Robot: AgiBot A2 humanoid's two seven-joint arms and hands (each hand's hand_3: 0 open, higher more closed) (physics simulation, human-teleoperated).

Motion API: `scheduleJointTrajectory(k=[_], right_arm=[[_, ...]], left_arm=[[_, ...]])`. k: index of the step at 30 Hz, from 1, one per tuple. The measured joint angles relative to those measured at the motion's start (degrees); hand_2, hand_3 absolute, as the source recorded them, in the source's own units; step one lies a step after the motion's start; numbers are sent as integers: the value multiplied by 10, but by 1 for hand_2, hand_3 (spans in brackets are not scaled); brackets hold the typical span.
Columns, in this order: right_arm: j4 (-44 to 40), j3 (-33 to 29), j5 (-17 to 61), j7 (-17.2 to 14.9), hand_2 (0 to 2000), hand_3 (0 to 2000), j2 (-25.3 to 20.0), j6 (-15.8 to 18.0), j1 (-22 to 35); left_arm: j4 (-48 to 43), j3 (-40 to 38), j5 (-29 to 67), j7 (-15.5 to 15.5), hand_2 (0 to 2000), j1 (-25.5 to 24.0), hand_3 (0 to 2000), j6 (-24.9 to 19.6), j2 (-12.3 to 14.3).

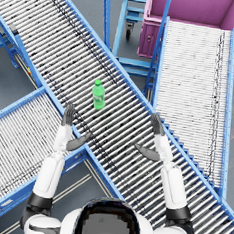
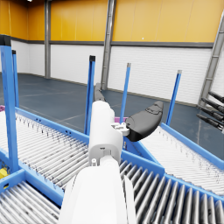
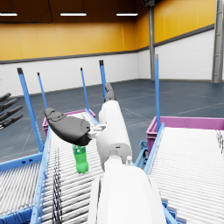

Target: Pick up the oil and place it on the left assembly line, put the cola on the right, and keep Sprite still

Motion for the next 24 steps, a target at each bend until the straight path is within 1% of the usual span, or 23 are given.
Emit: scheduleJointTrajectory(k=[24], right_arm=[[0,0,-1,0,0,0,0,0,0]], left_arm=[[0,0,-1,0,0,0,0,0,0]])
